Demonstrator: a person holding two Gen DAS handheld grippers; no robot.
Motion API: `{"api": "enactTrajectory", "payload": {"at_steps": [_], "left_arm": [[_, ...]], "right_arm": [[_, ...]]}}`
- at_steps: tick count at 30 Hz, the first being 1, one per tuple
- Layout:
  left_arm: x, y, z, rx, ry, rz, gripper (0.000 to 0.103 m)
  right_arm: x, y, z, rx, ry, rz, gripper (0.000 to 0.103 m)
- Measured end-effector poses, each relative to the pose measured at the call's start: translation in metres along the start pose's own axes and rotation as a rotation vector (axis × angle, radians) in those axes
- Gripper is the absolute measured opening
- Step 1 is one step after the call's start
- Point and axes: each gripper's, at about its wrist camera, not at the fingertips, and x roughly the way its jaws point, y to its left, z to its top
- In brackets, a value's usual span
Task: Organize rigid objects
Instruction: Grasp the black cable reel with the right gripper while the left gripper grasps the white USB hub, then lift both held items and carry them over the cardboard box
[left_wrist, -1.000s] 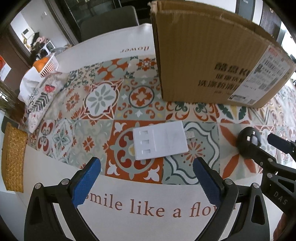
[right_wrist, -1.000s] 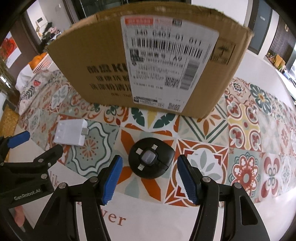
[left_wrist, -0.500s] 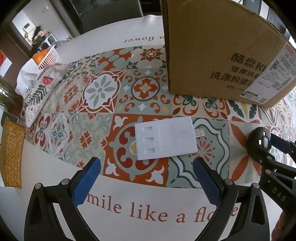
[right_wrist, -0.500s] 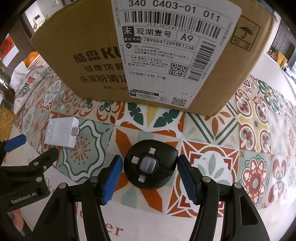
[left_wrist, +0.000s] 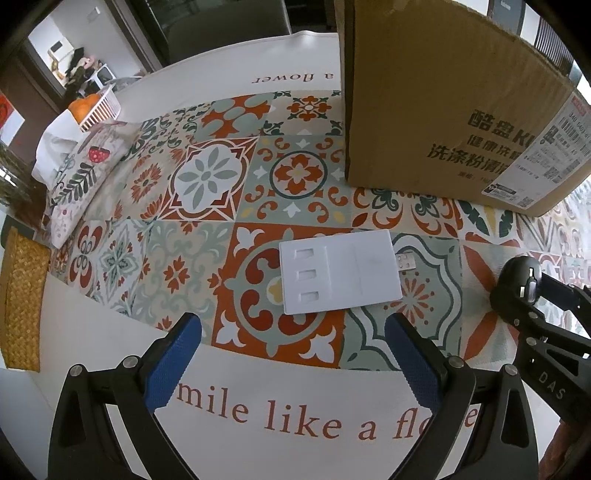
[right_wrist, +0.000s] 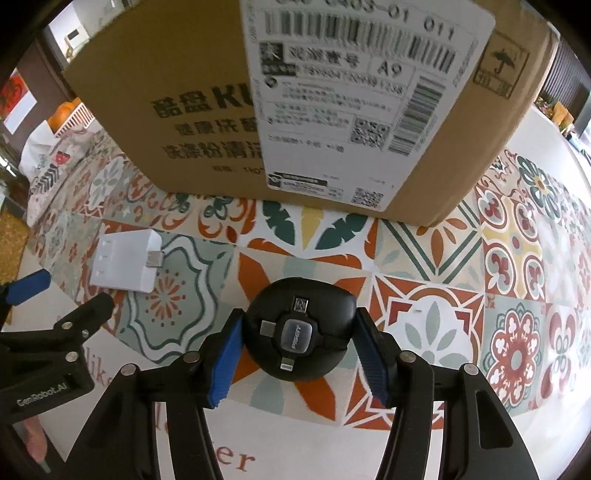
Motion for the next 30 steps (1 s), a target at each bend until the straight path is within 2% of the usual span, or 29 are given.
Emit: {"api": "enactTrajectory", "payload": {"at_steps": [10, 14, 20, 23, 27, 30], "left_arm": [[0.015, -0.002, 0.007, -0.001, 0.025, -0.111, 0.1], [0.025, -0.01, 0.012, 0.028, 0.031, -0.11, 0.1], [0.041, -0.019, 0.02, 0.064, 0.047, -0.112, 0.094], [0.046, -0.019, 0.024, 0.064, 0.051, -0.137, 0.09], [0.046, -0.019, 0.027, 0.064, 0.041, -0.155, 0.079], [0.047, -0.02, 0.028, 0.063, 0.042, -0.154, 0.078]], "right_arm": [[-0.008, 0.012, 0.004, -0.016, -0.023, 0.0, 0.058], [-0.007, 0.011, 0.007, -0.009, -0.022, -0.003, 0.058], [-0.007, 0.009, 0.007, -0.008, -0.014, -0.006, 0.058], [-0.006, 0.01, 0.009, -0.007, -0.014, -0.009, 0.058], [-0.006, 0.009, 0.009, -0.003, -0.015, -0.005, 0.058], [-0.006, 0.01, 0.009, -0.001, -0.016, -0.003, 0.058]]}}
